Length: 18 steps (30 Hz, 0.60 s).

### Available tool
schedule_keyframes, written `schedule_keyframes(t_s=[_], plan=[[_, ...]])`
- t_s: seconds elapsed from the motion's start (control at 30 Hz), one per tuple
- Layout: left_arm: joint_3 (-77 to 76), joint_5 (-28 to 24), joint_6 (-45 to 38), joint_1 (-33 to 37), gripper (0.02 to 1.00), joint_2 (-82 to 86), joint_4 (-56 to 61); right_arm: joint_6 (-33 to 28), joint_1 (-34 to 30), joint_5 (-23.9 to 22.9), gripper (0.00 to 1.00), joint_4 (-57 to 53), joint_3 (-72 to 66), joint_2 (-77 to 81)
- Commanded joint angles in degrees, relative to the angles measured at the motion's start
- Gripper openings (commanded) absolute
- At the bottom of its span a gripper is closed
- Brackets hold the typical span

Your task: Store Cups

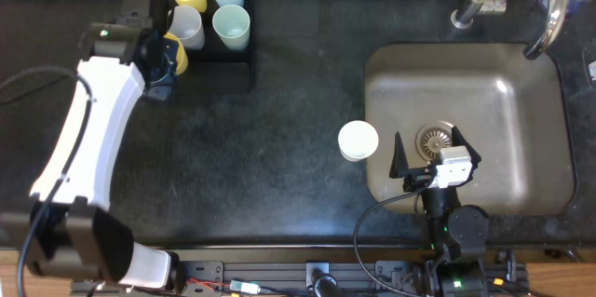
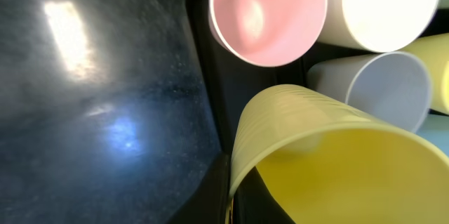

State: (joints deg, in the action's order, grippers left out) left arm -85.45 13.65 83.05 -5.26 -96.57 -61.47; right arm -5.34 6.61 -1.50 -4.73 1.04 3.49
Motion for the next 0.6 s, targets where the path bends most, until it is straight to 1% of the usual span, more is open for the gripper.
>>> schedule_keyframes(t_s=[0.03, 0.43, 0.6], plan=[[0.0, -1.3, 1.5, 0.0, 0.034, -3.5, 0.5, 0.0, -0.3, 0.0, 0.998, 0.3, -0.8, -0.5], [0.0, -1.0, 1.5, 0.0, 0.034, -7.5, 2.1, 0.0, -0.3, 0.0, 0.998, 0.3, -0.8, -0.5], [0.0, -2.3, 1.4, 0.0, 0.034, -9.3, 2.7, 0.0, -0.3, 0.0, 0.996, 0.3, -0.8, -0.5]])
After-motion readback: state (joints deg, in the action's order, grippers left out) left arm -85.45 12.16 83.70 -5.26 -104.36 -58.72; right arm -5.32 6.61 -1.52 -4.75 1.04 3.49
